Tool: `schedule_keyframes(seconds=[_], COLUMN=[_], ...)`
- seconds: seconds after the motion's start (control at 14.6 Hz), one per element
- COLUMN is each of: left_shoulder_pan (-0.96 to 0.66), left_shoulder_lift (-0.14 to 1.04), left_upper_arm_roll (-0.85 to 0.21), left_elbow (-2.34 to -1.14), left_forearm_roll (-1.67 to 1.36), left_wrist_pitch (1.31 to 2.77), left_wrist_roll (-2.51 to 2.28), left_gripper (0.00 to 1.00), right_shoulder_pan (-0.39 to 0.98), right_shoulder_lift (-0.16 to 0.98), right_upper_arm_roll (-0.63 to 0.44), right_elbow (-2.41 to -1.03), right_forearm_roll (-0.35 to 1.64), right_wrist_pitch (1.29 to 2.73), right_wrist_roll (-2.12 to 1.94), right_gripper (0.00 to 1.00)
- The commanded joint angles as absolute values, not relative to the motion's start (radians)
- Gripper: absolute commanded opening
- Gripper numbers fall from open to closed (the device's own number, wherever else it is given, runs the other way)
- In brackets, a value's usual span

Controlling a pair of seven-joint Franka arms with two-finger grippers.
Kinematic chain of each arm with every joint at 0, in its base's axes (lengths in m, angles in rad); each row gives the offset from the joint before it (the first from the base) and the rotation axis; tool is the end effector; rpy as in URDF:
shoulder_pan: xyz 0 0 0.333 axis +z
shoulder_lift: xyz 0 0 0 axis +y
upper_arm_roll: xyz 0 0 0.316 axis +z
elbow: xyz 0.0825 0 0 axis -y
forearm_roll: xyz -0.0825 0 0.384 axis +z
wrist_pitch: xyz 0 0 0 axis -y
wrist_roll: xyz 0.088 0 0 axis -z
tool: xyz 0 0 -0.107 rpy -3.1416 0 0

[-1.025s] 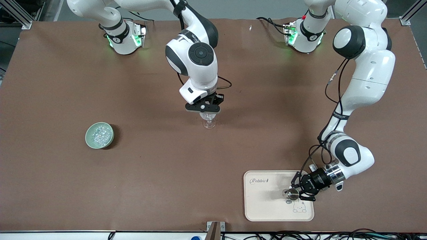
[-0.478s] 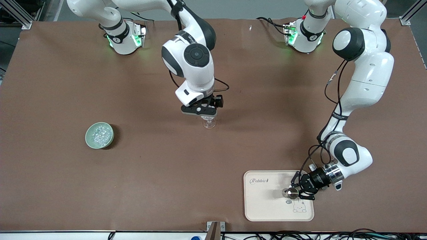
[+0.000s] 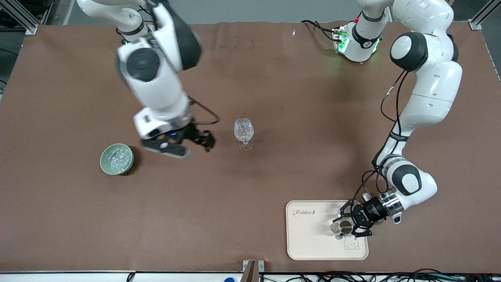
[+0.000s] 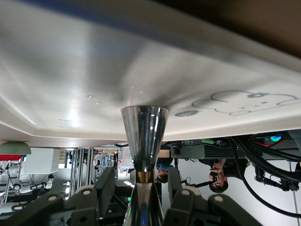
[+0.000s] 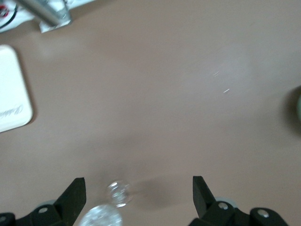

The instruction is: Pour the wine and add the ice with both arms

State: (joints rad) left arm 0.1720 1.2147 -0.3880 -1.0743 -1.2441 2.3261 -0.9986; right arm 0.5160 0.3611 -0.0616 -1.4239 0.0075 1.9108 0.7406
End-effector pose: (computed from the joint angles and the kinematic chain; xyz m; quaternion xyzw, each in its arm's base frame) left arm 0.7771 -0.0743 0.1216 0.4380 0.6889 -0.3073 0.4891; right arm 0.6099 0.3057 0.5037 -0.9880 0.1407 -0.0563 0.0297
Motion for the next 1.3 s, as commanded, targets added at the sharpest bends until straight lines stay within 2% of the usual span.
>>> schedule_keyframes(seconds=[0.0, 0.07, 0.21, 0.48, 0.75, 1.03, 1.23], left_shoulder_pan=[0.172, 0.173, 0.187, 0.238, 0.224, 0.213, 0.212], left_shoulder_lift=[1.185, 1.157, 1.109, 1.037, 0.931, 0.815, 0.689], left_upper_arm_roll=[-0.379, -0.350, -0.339, -0.341, -0.353, -0.363, -0.370], left_elbow=[-1.060, -1.061, -1.063, -1.065, -1.066, -1.068, -1.078], left_forearm_roll=[-1.223, -1.147, -0.972, -0.474, -0.093, 0.134, 0.316], left_wrist_pitch=[2.298, 2.271, 2.197, 2.048, 1.950, 1.843, 1.830], left_wrist_roll=[-0.977, -0.979, -0.982, -0.982, -0.882, -0.616, -0.390], left_gripper=[0.93, 1.00, 1.00, 1.00, 1.00, 1.00, 1.00], right_shoulder_pan=[0.398, 0.347, 0.290, 0.155, 0.091, 0.058, 0.026], right_shoulder_lift=[0.281, 0.266, 0.230, 0.099, -0.047, -0.098, -0.081], right_upper_arm_roll=[-0.051, -0.049, -0.049, -0.048, -0.048, -0.049, -0.049], right_elbow=[-1.463, -1.471, -1.500, -1.643, -1.755, -1.744, -1.623], right_forearm_roll=[-0.017, -0.041, -0.049, -0.049, -0.048, -0.046, -0.035], right_wrist_pitch=[1.849, 1.847, 1.842, 1.851, 1.823, 1.726, 1.654], right_wrist_roll=[0.616, 0.589, 0.530, 0.366, 0.232, 0.154, 0.086], right_gripper=[1.00, 1.00, 1.00, 1.00, 1.00, 1.00, 1.00])
